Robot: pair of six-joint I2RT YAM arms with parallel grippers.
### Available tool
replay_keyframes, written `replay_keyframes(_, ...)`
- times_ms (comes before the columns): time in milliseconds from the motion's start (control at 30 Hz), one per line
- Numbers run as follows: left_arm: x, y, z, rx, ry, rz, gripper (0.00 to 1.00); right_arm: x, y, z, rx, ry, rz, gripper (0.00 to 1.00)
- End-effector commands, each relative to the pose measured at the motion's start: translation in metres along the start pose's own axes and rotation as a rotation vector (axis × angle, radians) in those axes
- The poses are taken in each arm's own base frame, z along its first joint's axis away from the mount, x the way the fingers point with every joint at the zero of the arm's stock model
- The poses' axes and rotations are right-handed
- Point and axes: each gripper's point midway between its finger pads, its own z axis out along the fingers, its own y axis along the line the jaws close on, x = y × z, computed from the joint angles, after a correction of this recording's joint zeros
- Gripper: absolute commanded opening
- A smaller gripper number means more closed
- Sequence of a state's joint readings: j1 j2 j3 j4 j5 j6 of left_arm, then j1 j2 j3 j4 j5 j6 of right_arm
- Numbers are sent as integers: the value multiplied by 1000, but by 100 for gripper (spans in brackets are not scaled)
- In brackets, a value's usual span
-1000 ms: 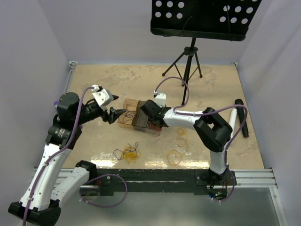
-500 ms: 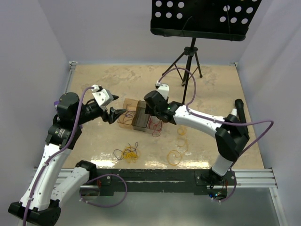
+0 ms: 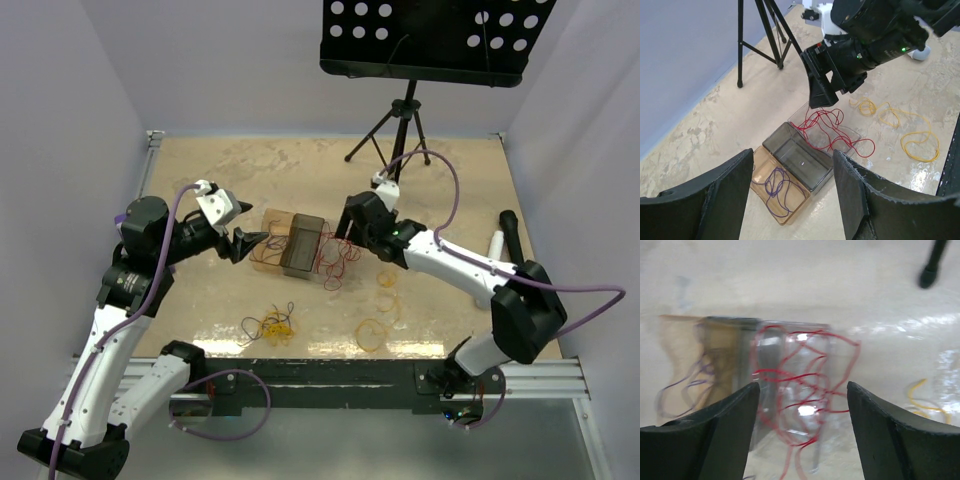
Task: Untangle the cables
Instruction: Place the cable in the bin.
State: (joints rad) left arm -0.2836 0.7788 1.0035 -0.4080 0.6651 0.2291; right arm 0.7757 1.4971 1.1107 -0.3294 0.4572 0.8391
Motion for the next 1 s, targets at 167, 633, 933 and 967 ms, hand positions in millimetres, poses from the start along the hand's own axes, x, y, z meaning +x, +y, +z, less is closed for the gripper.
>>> replay_keyframes(167,-14,4,-1,-11,-28,50,69,7,-44,52,64,32,94,78)
replay_keyframes(633,-8,6,-1,-19,-12,53,69,1,-54,66,44,-17,76,51)
replay_keyframes(933,-12,5,0,-13,-24,45,69,-15,-48,54,20,-46,52,9)
replay_keyframes(967,-12,5,0,-11,-24,45,70,-16,-48,54,21,-47,50,7)
